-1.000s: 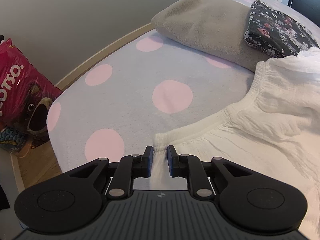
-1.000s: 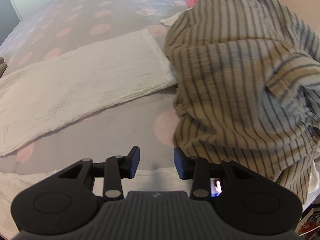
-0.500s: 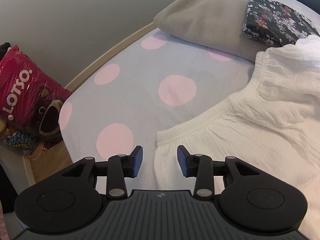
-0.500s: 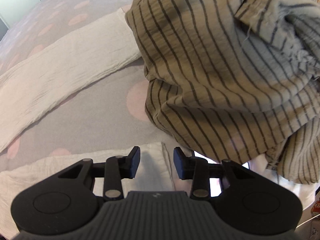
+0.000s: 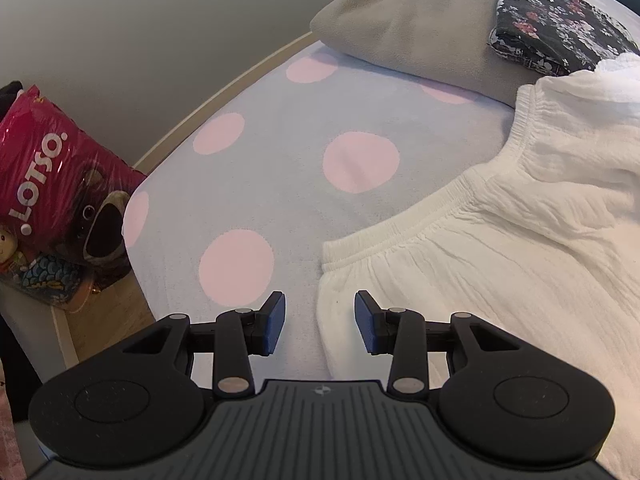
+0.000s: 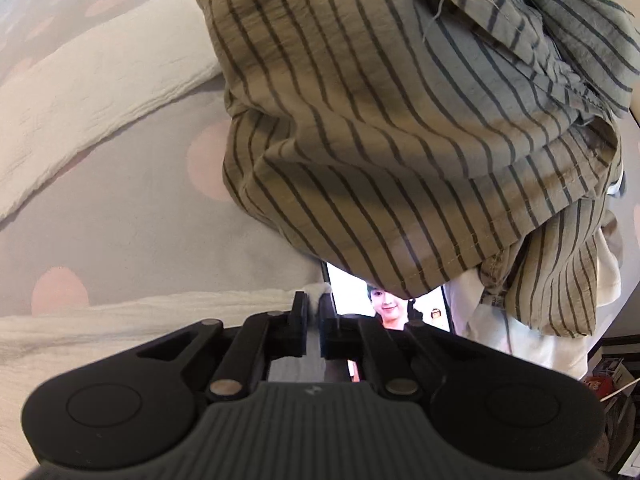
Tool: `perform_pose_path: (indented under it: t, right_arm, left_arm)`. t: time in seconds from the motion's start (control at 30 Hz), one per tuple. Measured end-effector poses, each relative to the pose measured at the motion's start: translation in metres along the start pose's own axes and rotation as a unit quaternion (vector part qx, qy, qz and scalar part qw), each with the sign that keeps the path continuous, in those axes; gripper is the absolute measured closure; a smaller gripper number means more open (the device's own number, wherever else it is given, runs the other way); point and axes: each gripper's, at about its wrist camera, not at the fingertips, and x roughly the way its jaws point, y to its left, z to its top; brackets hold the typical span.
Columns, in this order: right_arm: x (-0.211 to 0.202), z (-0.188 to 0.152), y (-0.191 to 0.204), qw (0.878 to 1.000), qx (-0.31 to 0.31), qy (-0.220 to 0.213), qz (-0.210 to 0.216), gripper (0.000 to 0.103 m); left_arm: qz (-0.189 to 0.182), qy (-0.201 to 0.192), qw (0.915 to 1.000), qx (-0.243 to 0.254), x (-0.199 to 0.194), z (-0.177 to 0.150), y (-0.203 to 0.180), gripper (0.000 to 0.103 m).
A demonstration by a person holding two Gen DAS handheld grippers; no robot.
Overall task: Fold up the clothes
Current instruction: 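Pinch the white cloth with the right gripper while the left gripper hovers over its waistband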
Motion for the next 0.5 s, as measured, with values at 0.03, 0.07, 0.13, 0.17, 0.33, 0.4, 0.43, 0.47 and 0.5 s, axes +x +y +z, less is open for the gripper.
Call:
perform_pose_path:
  t: [0.03, 0.07, 0.13, 0.17, 0.33, 0.4, 0.43, 0.47, 0.5]
  right_arm:
    - [0.0, 0.0, 0.001, 1.0, -0.004, -0.002, -0.001, 0.097]
    - [0.0, 0.001, 0.002, 1.0, -0.007, -0.004, -0.003, 0.097]
    - [-0.002, 0.002, 0.004, 1.0, -0.013, -0.006, -0.007, 0.097]
    - [-0.004, 0.003, 0.003, 1.0, -0.01, -0.008, -0.006, 0.097]
    - [-0.01, 0.009, -0.001, 1.0, -0.001, -0.017, 0.004, 0.097]
    - [-0.01, 0.01, -0.002, 1.0, 0.001, -0.016, 0.005, 0.097]
    - [-0.01, 0.011, -0.003, 1.0, 0.002, -0.016, 0.006, 0.097]
    - [-0.01, 0.011, -0.004, 1.0, 0.003, -0.017, 0.007, 0.097]
    - [-0.01, 0.012, -0.005, 1.0, 0.005, -0.017, 0.008, 0.097]
  left_arm:
    - [-0.012, -0.008, 0.9999, 0.009, -0.006, 0.0, -0.006, 0.067]
    - [-0.023, -0.015, 0.9995, 0.018, -0.011, 0.0, -0.012, 0.067]
    - [-0.046, -0.03, 0.9978, 0.037, -0.022, -0.001, -0.024, 0.067]
    - [-0.057, -0.038, 0.9966, 0.046, -0.028, -0.001, -0.03, 0.067]
    - [-0.115, -0.076, 0.9863, 0.091, -0.055, -0.002, -0.06, 0.067]
    - [-0.136, -0.089, 0.9802, 0.112, -0.066, -0.005, -0.075, 0.067]
    - [-0.146, -0.092, 0.9766, 0.129, -0.072, -0.009, -0.086, 0.067]
    - [-0.155, -0.094, 0.9729, 0.144, -0.078, -0.013, -0.098, 0.067]
    - [-0.164, -0.097, 0.9691, 0.157, -0.083, -0.018, -0.109, 0.067]
